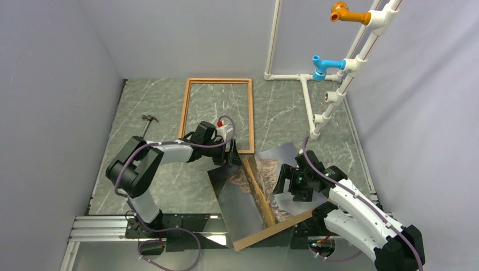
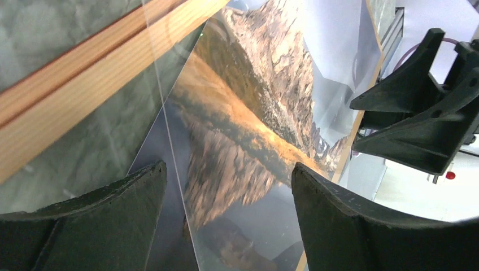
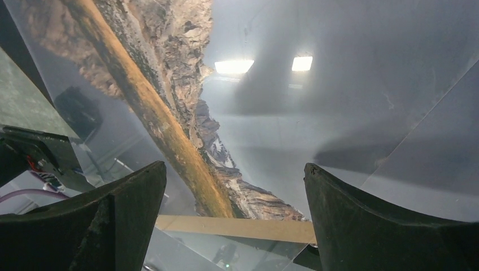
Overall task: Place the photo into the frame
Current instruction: Adjust the photo frame item at the center of the board, then pick up the photo frame item at the center of the board.
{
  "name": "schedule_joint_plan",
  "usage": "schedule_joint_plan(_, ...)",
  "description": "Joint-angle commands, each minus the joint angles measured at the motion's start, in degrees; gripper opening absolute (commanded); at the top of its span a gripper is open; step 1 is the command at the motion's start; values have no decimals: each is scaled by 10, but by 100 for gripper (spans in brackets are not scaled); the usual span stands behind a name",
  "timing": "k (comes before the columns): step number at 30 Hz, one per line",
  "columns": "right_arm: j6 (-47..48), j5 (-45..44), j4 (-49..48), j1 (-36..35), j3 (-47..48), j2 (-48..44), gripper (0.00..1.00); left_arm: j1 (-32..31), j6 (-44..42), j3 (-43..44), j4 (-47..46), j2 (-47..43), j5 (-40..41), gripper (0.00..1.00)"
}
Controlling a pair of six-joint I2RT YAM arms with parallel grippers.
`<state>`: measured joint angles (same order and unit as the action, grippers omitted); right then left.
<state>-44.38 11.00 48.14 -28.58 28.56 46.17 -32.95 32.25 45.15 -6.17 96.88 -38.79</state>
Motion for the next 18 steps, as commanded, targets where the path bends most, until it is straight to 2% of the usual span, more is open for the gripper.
schedule_joint_plan(1, -28, 16, -12, 2, -8, -9, 93, 0, -18, 32, -72, 32, -62, 84)
schedule_joint_plan(6, -20, 14, -18, 2, -4, 1, 93, 0, 1, 33, -125, 63, -105, 78)
schedule_joint_plan(9, -17, 14, -19, 2, -1, 5, 93, 0, 10, 26, -146, 71, -116, 69)
schedule_joint_plan(12, -16, 12, -19, 2, 4, 4, 93, 0, 22, 20, -166, 79, -123, 51)
schedule_joint_plan(15, -14, 11, -17, 2, 12, 4, 93, 0, 35, 12, -190, 84, -129, 28)
schedule_joint_plan(18, -10, 7, -13, 1, 23, 3, 93, 0, 42, 8, -199, 82, -129, 14)
